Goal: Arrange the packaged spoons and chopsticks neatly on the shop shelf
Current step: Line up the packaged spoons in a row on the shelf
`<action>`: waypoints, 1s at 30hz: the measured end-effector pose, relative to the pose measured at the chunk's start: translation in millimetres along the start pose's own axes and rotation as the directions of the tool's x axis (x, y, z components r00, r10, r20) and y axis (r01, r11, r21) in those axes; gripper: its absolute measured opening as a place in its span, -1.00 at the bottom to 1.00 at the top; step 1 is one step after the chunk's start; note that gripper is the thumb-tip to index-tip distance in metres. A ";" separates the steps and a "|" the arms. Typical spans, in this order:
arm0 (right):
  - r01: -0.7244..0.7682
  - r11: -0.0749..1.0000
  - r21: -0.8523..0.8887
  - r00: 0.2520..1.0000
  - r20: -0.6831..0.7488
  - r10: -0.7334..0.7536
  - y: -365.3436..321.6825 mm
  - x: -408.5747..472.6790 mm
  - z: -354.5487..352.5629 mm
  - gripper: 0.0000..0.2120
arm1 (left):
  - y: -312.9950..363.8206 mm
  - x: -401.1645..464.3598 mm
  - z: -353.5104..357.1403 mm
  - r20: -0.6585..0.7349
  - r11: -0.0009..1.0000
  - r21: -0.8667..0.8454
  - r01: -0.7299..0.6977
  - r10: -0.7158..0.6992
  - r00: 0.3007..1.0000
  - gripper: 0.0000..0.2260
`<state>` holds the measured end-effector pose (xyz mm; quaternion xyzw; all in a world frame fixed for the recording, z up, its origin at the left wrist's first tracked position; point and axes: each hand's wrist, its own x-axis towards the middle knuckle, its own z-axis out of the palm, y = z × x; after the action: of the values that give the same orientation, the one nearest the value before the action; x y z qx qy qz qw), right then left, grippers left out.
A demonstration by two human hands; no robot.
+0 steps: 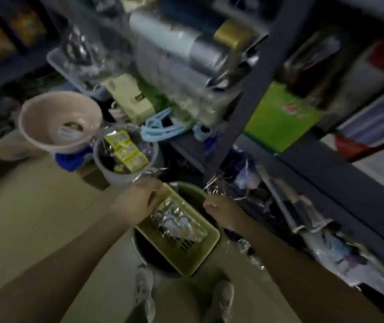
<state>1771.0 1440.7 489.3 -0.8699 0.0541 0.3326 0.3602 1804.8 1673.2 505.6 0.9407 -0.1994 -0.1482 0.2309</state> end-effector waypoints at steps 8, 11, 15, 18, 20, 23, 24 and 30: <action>-0.309 0.923 -0.231 0.934 0.108 0.340 106.5 124.6 164.9 -0.69 | -108.7 3.9 160.9 0.269 0.990 0.106 0.094 -0.119 0.956 -0.66; -0.279 0.935 -0.218 0.959 -0.022 0.281 141.2 168.0 192.8 -0.56 | -130.2 24.3 206.8 0.309 0.981 0.127 0.146 -0.180 0.934 -0.62; -0.267 0.941 -0.209 0.963 -0.096 0.252 165.0 214.0 232.9 -0.37 | -142.7 49.4 256.0 0.326 0.964 0.149 0.220 -0.258 0.910 -0.58; -0.281 0.871 -0.403 0.952 -0.232 0.199 177.4 227.8 255.7 -0.31 | -140.9 61.8 284.8 0.419 0.933 0.284 0.219 -0.326 0.848 -0.55; -0.270 0.843 -0.465 0.955 -0.241 0.174 186.8 234.8 263.7 -0.29 | -141.8 69.6 297.3 0.450 0.918 0.321 0.231 -0.363 0.816 -0.58; -0.315 0.880 -0.355 0.944 -0.216 0.250 191.7 242.8 267.2 -0.33 | -150.5 79.0 307.9 0.449 0.904 0.350 0.244 -0.391 0.804 -0.59; -0.327 0.883 -0.337 0.941 -0.201 0.271 190.2 244.0 265.7 -0.35 | -152.7 80.9 310.2 0.455 0.903 0.357 0.237 -0.390 0.801 -0.57; -0.271 0.894 -0.356 0.960 -0.171 0.223 183.5 229.0 238.2 -0.69 | -157.5 82.8 318.1 0.580 0.883 0.453 0.125 -0.399 0.710 -0.36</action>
<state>1758.2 1497.1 115.8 -0.9278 0.1221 0.3246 0.1375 1807.8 1645.3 142.2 0.8721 -0.1541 -0.4598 -0.0657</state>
